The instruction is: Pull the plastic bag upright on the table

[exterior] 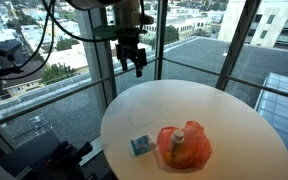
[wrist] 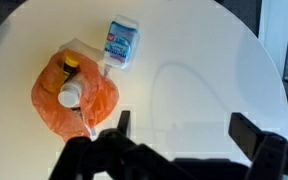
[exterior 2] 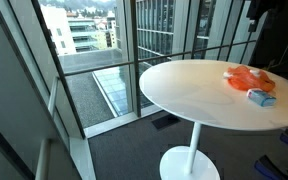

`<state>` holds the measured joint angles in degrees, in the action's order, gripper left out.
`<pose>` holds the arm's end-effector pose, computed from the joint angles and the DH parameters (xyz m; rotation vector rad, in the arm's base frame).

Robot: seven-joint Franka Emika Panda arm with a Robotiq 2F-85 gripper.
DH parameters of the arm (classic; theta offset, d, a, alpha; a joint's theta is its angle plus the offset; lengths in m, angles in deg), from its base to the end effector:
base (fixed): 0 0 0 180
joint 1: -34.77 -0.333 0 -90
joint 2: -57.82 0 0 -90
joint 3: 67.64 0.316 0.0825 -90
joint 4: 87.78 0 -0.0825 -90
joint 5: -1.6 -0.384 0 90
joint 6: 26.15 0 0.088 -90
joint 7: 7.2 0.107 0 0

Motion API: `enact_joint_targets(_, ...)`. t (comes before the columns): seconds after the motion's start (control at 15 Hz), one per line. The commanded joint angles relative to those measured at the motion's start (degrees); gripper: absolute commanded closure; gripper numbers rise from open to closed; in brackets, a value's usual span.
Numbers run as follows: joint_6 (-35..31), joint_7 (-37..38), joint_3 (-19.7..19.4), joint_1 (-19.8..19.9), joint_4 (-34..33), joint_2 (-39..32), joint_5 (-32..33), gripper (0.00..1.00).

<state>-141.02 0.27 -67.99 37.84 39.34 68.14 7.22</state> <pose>0.4878 -0.0351 0.4495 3.0447 -0.2244 -0.0466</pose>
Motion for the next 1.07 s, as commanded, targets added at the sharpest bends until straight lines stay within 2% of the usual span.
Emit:
enact_joint_targets(0.0, -2.16, 3.51, -1.72, 2.07, -1.84, -1.61, 2.42, 0.00)
enact_joint_targets(0.33, -3.63, 5.71, -4.08, 4.33, -2.39, -2.12, 2.29, 0.00)
enact_joint_targets(0.4, -3.53, 3.75, -3.95, 3.78, -0.67, -1.36, 1.55, 0.00)
enact_joint_targets(1.0, -4.19, 5.04, -4.06, 3.84, -1.15, -1.78, 1.52, 0.00)
